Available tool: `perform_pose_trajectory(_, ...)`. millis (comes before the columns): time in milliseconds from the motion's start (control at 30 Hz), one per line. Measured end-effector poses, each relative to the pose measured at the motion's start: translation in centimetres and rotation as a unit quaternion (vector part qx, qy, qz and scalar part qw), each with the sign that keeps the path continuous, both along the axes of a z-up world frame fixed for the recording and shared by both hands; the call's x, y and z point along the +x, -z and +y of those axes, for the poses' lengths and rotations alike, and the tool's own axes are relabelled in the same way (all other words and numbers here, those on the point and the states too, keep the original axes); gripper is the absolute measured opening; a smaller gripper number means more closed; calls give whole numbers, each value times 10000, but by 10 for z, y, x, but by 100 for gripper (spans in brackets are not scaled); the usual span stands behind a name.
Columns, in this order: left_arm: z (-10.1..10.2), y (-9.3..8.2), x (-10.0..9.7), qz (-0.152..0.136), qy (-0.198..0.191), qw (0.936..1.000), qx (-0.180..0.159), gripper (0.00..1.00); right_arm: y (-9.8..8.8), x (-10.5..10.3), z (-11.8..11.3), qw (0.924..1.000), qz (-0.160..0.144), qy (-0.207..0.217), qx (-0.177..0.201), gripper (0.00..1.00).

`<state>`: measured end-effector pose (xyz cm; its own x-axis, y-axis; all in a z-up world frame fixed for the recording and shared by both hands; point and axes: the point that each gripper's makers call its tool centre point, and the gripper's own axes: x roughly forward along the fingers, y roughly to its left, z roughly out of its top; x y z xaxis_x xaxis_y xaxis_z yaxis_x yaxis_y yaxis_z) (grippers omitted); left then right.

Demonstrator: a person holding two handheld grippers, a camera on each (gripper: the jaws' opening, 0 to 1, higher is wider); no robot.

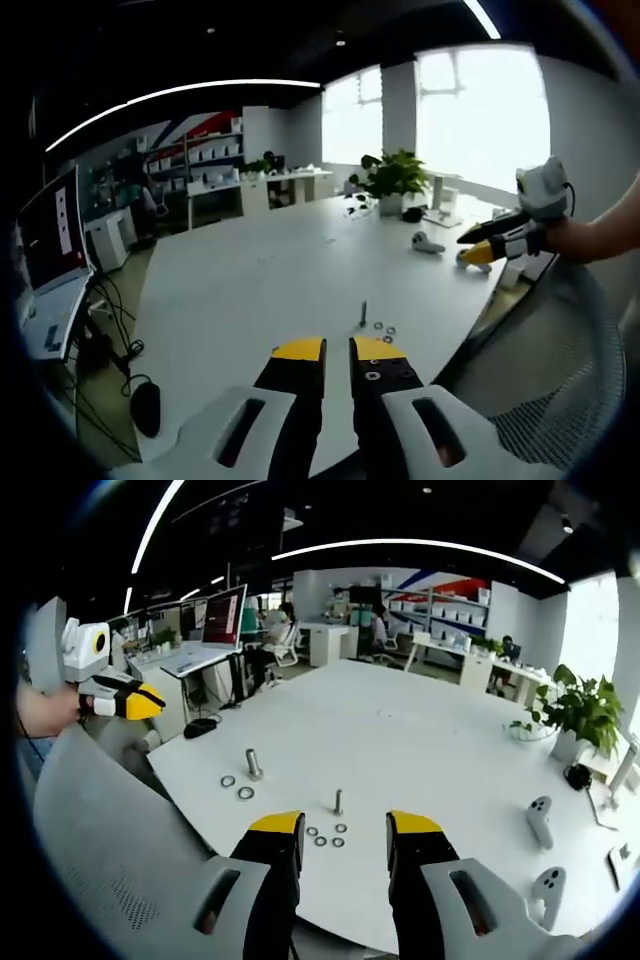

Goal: Place the washer onto the threaded stud by aligning its center hole with the stud, sliding it down to the base, and recovering from edge contact or off-axis alignment until the washer reaches the visible bottom stop.

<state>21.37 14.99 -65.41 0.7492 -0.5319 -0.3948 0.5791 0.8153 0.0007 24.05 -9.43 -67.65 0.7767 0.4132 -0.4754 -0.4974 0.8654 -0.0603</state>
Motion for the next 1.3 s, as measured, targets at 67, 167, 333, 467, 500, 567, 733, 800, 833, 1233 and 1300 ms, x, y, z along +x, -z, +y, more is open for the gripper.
perform_pose_trajectory(67,4,-1,1,-19,-93,9999,-39,7,0,0,0,10000,-6,-4,5,35)
perform_pose_trajectory(167,5,-2,1,-27,-158,9998,-81,7,3,-1,0,10000,52,-19,15,35)
perform_pose_trajectory(333,4,-7,2,-123,-127,9998,-121,7,0,-1,1,10000,17,-9,44,35)
perform_pose_trajectory(467,5,-6,1,-116,-164,9997,-154,8,0,-2,0,10000,5,7,35,35)
perform_pose_trajectory(500,5,-6,1,-116,-158,9997,-152,8,0,-2,-1,10000,3,17,32,35)
perform_pose_trajectory(567,2,-6,1,-102,-111,9998,-151,8,0,-1,-2,10000,1,37,20,35)
perform_pose_trajectory(733,-1,-4,1,-84,-34,9999,-90,8,0,0,-3,10000,0,53,64,35)
perform_pose_trajectory(800,1,-4,0,-74,-66,9999,-80,8,-1,-1,-2,10000,-19,42,51,35)
perform_pose_trajectory(833,2,-4,1,-64,-94,9999,-86,8,-1,-1,-2,10000,-15,31,53,35)
perform_pose_trajectory(1233,1,-1,1,18,-61,9999,-111,8,-3,0,-5,9999,-55,100,64,35)
perform_pose_trajectory(1300,0,-1,1,32,-45,9999,-119,8,-3,1,-7,9998,-51,141,91,35)
